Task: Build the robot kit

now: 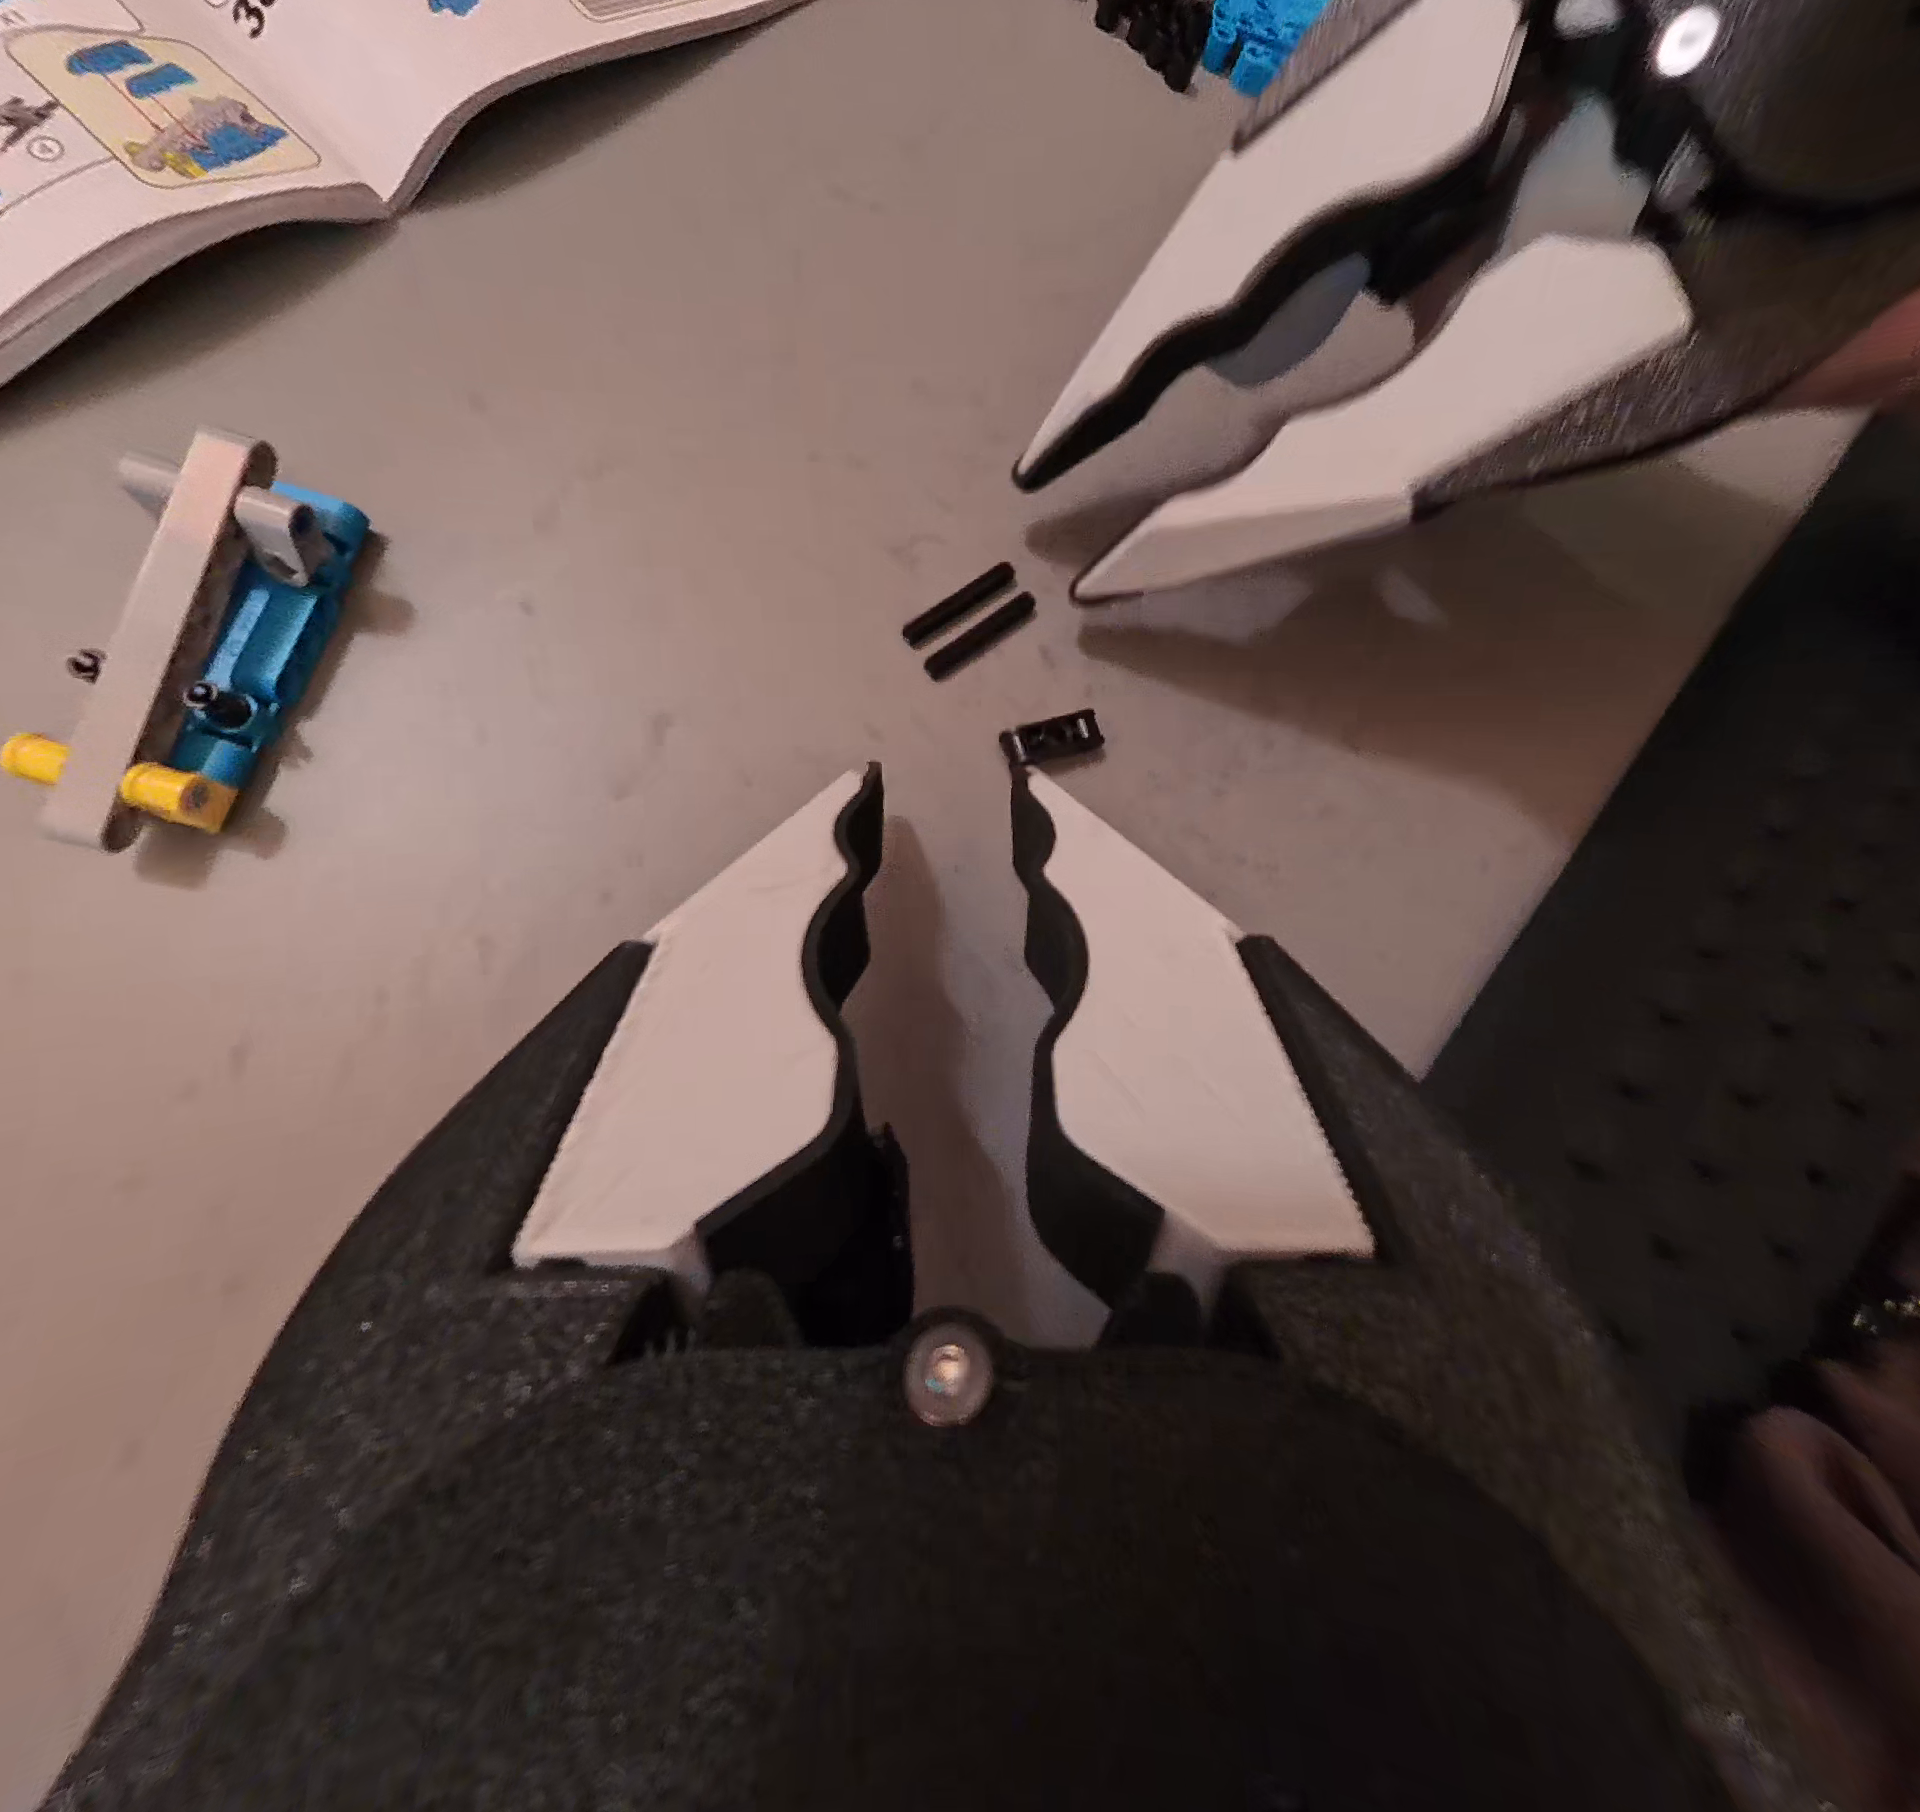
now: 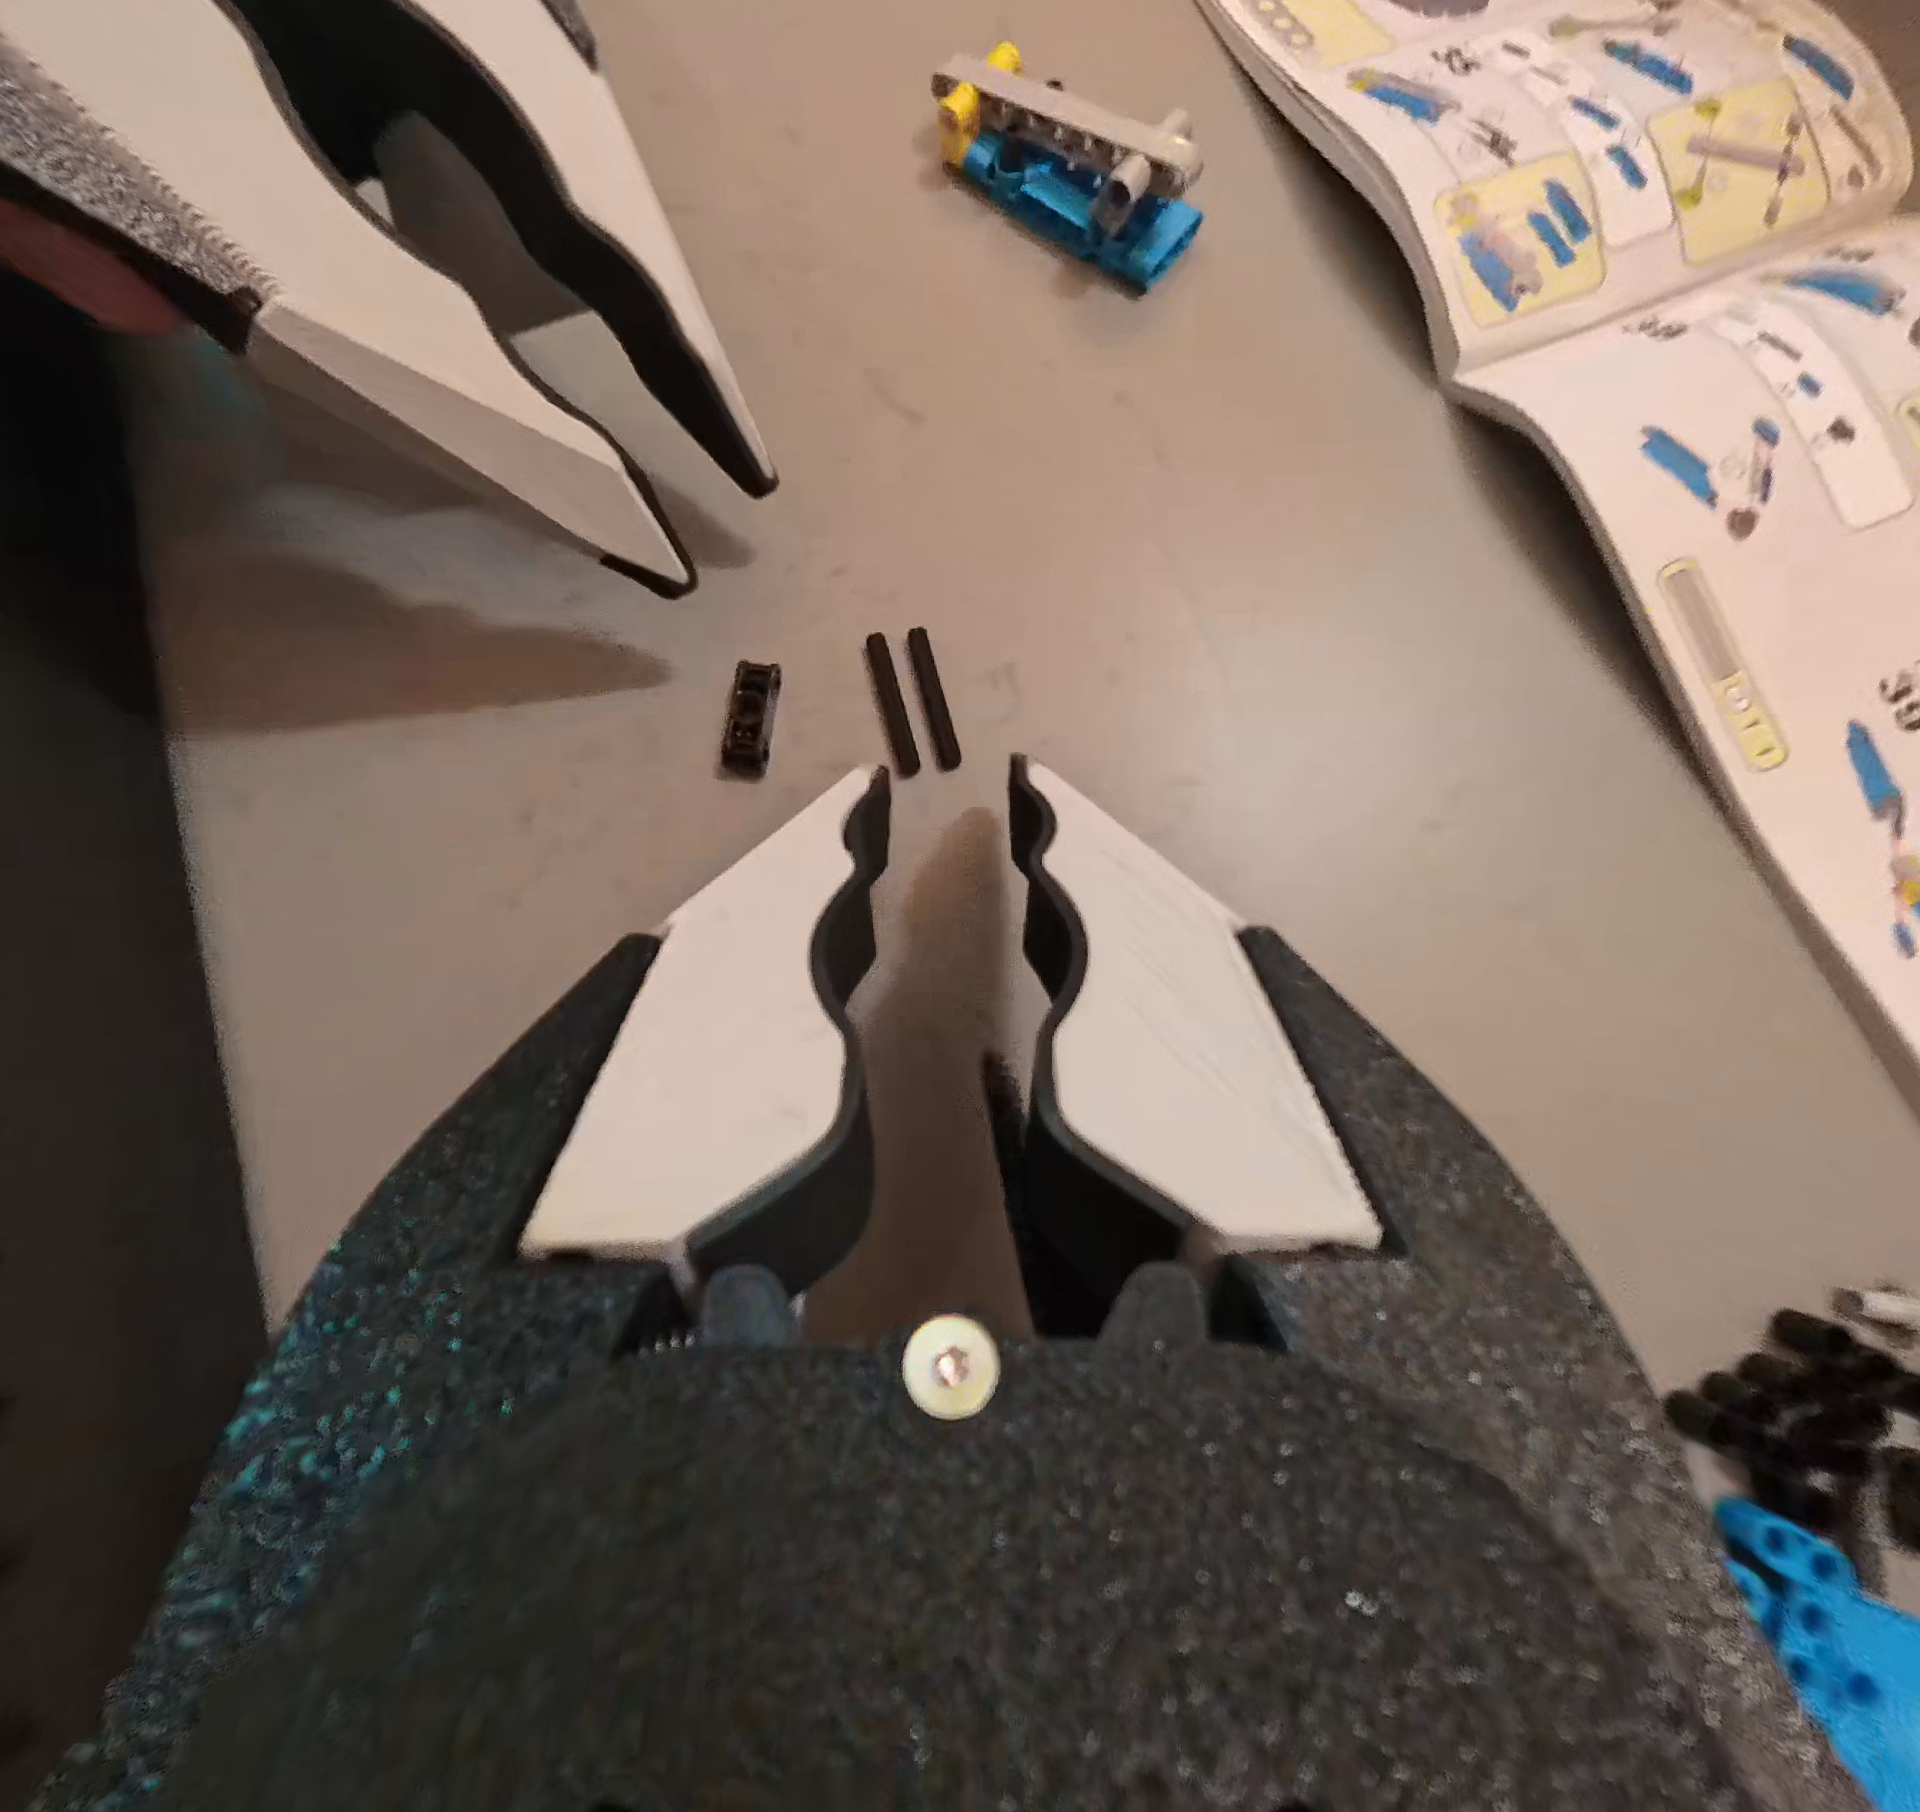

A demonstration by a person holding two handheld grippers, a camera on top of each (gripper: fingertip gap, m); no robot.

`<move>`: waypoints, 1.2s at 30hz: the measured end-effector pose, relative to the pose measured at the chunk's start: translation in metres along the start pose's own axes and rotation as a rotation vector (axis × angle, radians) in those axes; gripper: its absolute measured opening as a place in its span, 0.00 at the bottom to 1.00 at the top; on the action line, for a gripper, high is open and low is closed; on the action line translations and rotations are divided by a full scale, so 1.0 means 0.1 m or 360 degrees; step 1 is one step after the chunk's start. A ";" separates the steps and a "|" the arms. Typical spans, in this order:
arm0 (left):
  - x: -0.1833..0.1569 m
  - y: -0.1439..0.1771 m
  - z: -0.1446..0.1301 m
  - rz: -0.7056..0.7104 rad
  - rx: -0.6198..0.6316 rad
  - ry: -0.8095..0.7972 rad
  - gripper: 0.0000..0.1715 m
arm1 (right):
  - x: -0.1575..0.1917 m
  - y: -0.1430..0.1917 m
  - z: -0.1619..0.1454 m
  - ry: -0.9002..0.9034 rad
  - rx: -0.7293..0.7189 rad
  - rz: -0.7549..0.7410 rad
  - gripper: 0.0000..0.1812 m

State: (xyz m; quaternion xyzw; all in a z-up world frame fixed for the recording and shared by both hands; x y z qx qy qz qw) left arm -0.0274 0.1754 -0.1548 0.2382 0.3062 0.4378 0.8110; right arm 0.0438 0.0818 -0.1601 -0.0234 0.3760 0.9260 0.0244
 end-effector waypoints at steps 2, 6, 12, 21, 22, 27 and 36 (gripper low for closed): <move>0.02 -0.02 0.03 -0.0016 -0.0008 -0.0003 0.14 | 0.05 -0.07 -0.01 -0.0034 -0.0001 -0.0028 0.14; 0.06 -0.03 0.03 -0.0018 -0.0001 -0.0016 0.14 | 0.12 -0.17 0.03 -0.0049 -0.0017 -0.0037 0.14; 0.12 -0.01 -0.04 -0.0010 0.0004 0.0016 0.14 | 0.10 -0.21 0.05 -0.0071 -0.0017 -0.0001 0.14; 0.17 0.01 -0.04 0.0008 0.0005 0.0014 0.14 | 0.05 -0.22 0.03 -0.0161 -0.0038 0.0038 0.09; 0.18 0.01 -0.04 0.0011 0.0008 0.0009 0.14 | 0.05 -0.22 0.04 -0.0168 -0.0038 0.0042 0.09; 0.19 0.01 -0.03 0.0009 0.0013 -0.0002 0.14 | 0.03 -0.22 0.03 -0.0197 -0.0039 0.0042 0.07; 0.20 0.03 0.00 0.0030 0.0016 -0.0020 0.14 | -0.14 0.18 0.01 -0.0330 -0.0193 -0.0184 0.12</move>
Point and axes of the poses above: each gripper's, where its closed fingertips meet, y back along the fingers, z out of its top, x = y × z across the jaws, the point moved 5 cm from there along y, back along the fingers, and after that the axes turned 4 degrees about -z, right-handed, at the moved point
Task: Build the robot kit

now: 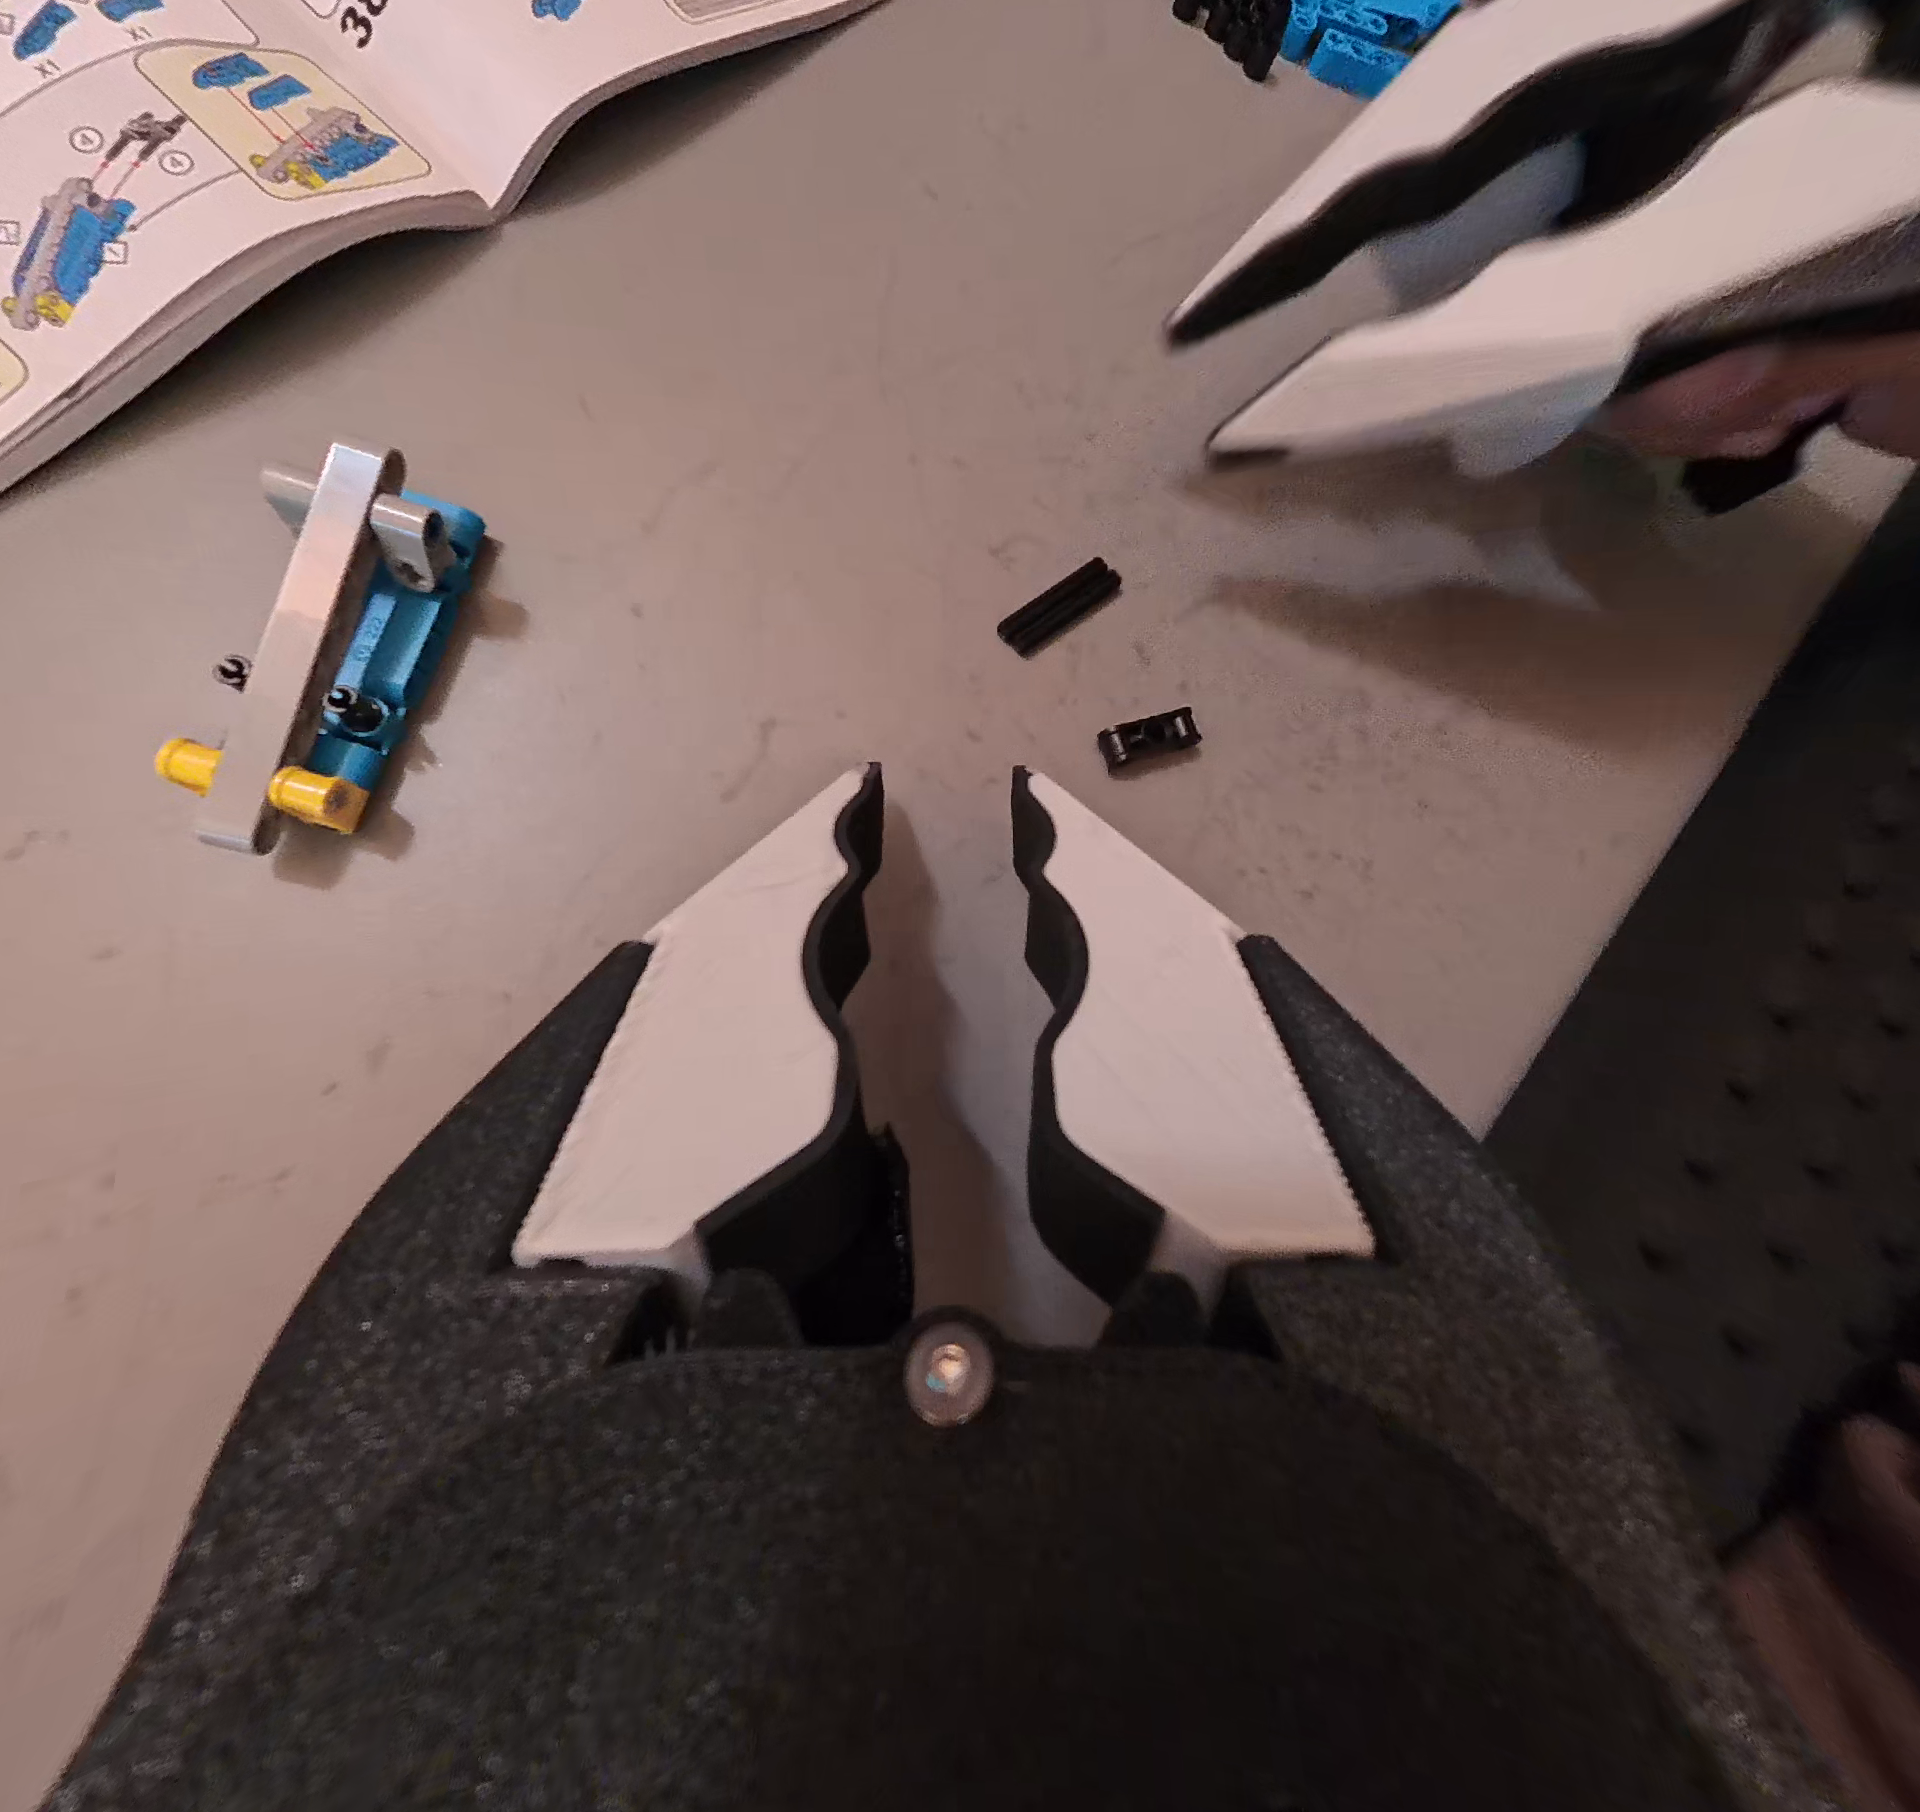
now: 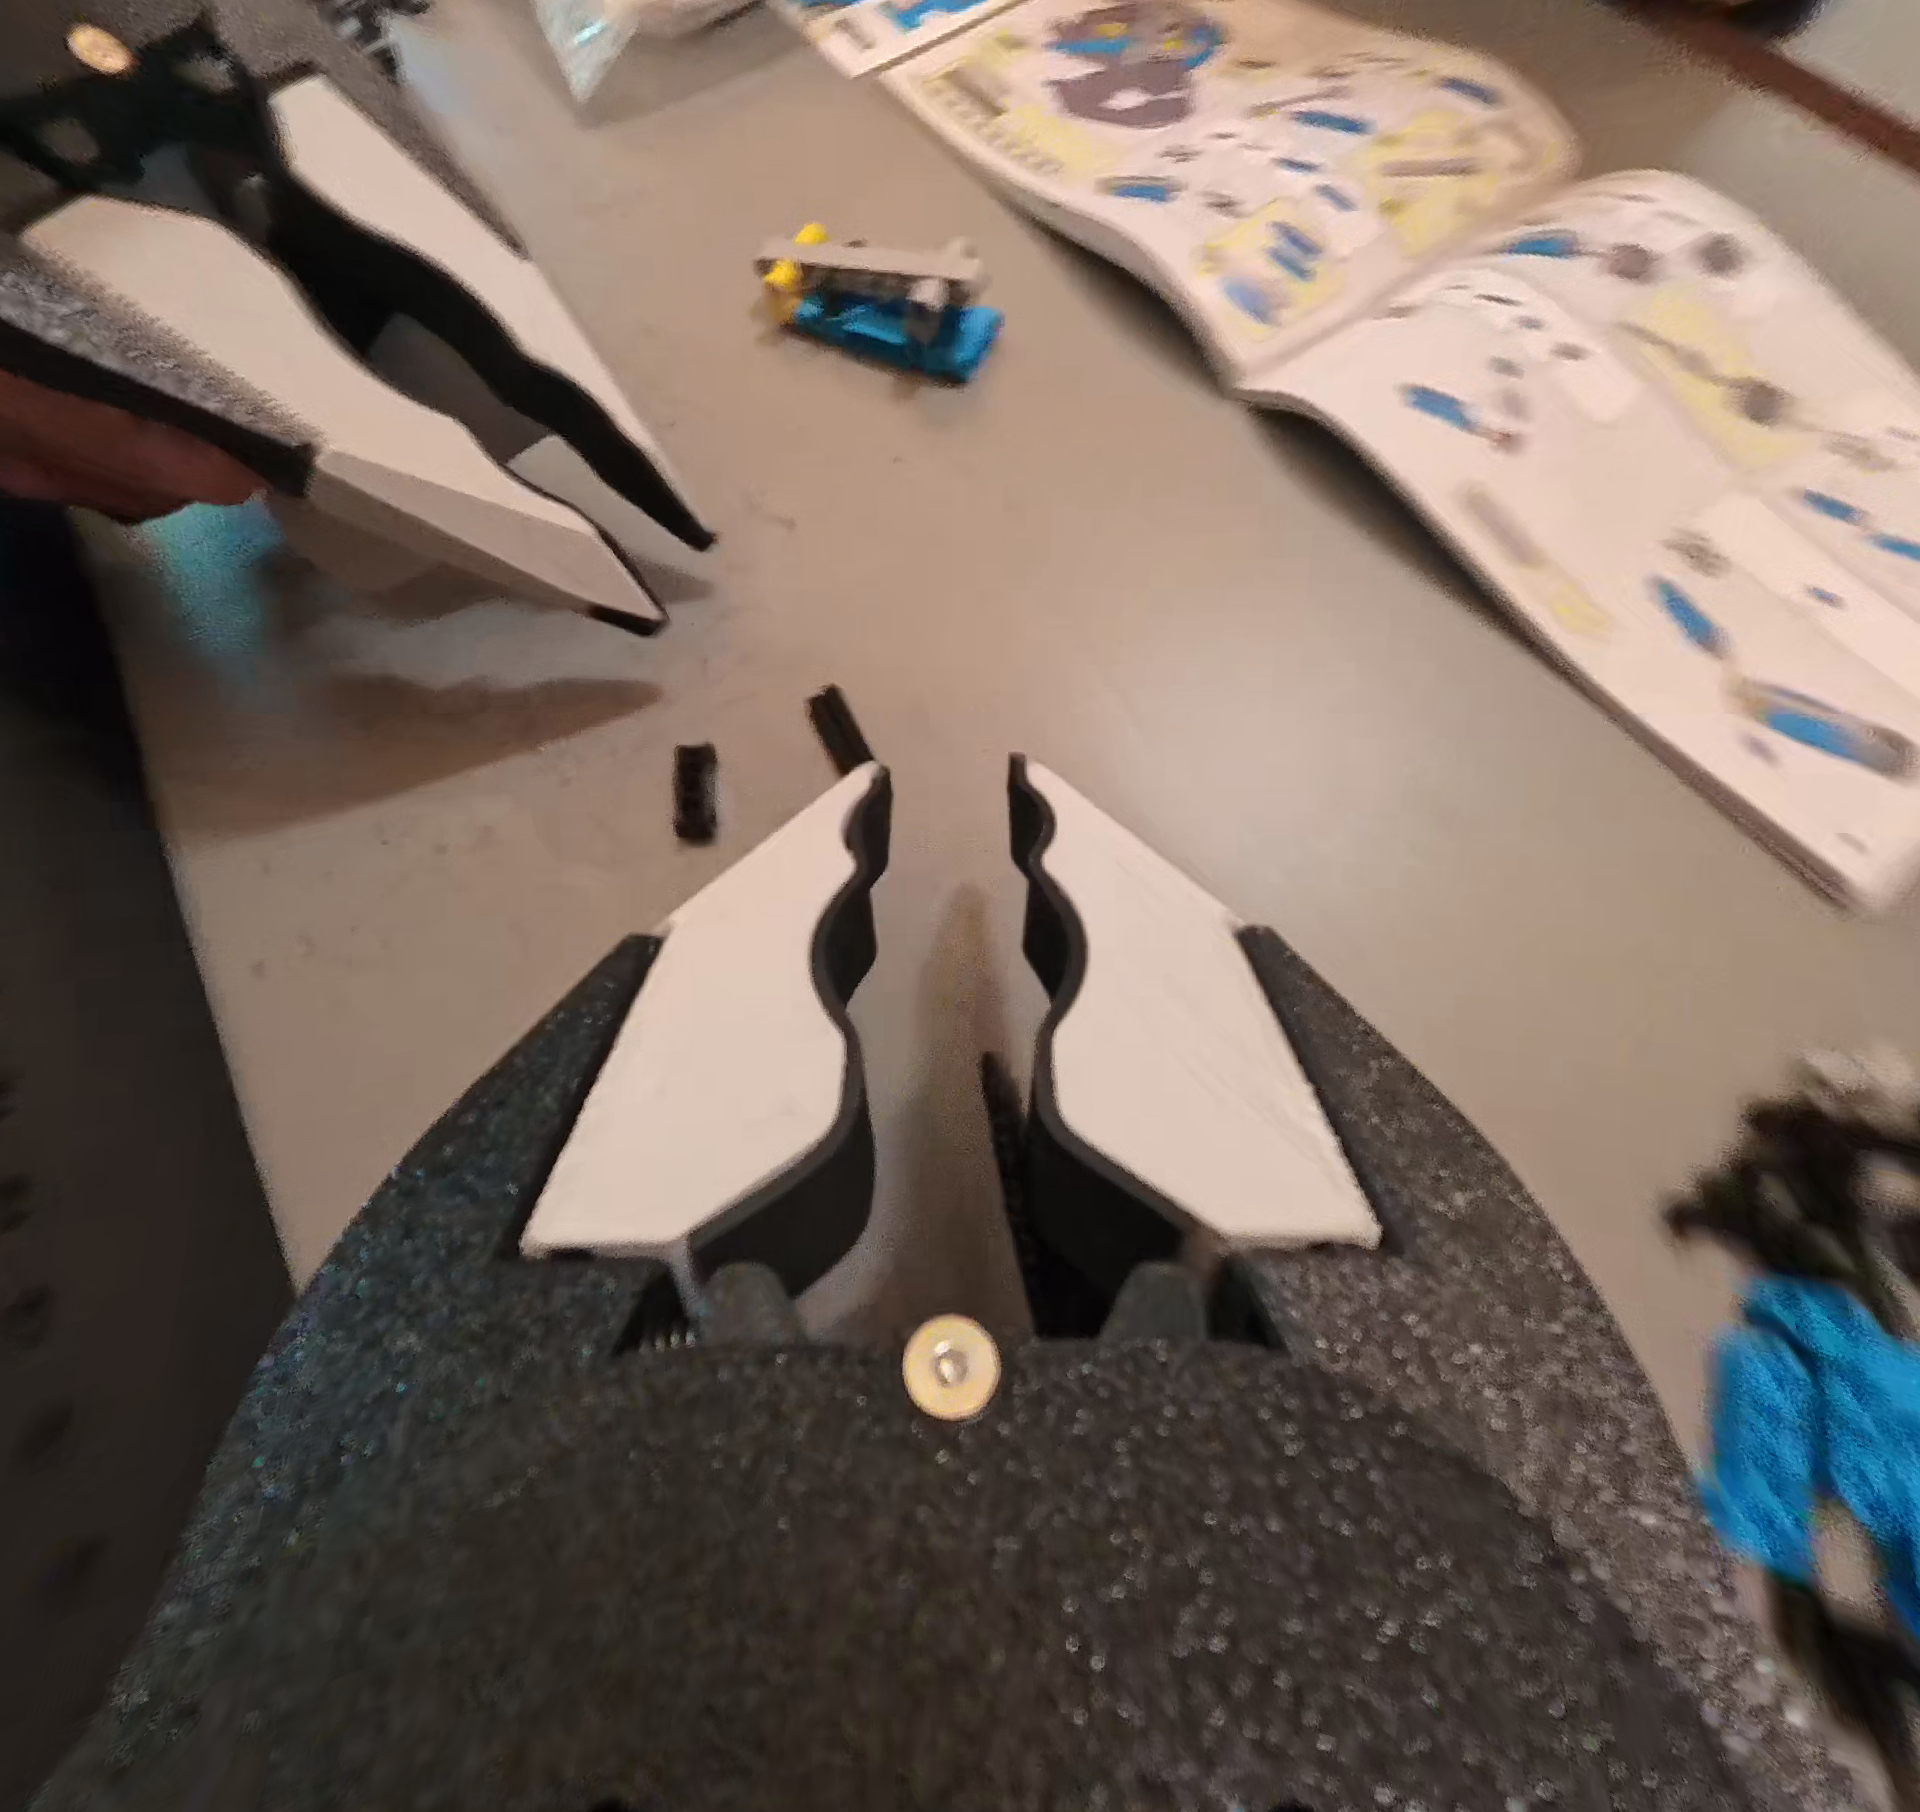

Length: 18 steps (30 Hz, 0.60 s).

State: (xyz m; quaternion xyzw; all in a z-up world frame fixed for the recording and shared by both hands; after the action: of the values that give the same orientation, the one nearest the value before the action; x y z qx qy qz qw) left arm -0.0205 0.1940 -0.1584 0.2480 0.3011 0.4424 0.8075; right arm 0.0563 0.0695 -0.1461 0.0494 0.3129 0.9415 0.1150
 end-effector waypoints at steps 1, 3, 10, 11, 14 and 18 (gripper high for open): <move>0.01 0.01 0.00 0.0007 0.0002 -0.0002 0.14 | -0.10 0.14 -0.03 -0.0052 -0.0016 -0.0084 0.12; 0.02 0.03 0.00 0.0018 0.0001 0.0000 0.14 | -0.32 0.46 -0.20 -0.0167 0.0001 -0.0256 0.12; 0.05 -0.02 0.05 0.0009 0.0038 -0.0023 0.14 | -0.94 1.87 -1.19 -0.0484 0.0228 -0.0938 0.12; 0.04 -0.03 0.07 0.0010 0.0041 -0.0037 0.14 | -0.99 2.06 -1.33 -0.0532 0.0264 -0.1022 0.12; 0.01 -0.06 0.14 0.0008 0.0049 -0.0081 0.14 | -1.03 2.46 -1.69 -0.0683 0.0333 -0.1170 0.12; -0.08 -0.08 0.20 0.0009 0.0051 -0.0124 0.14 | -0.95 2.55 -1.87 -0.0884 0.0205 -0.1096 0.14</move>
State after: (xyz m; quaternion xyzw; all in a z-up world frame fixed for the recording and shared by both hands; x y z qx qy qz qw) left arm -0.0053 0.1809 -0.1481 0.2788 0.2759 0.4298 0.8133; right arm 0.0701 -0.2604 -0.1439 0.2004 0.3264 0.7780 0.4980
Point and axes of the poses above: each gripper's, where its closed fingertips meet, y back along the fingers, z out of its top, x = y × z across the jaws, the point moved 5 cm from there along y, back along the fingers, and after that the axes turned 4 degrees about -z, right-handed, at the moved point
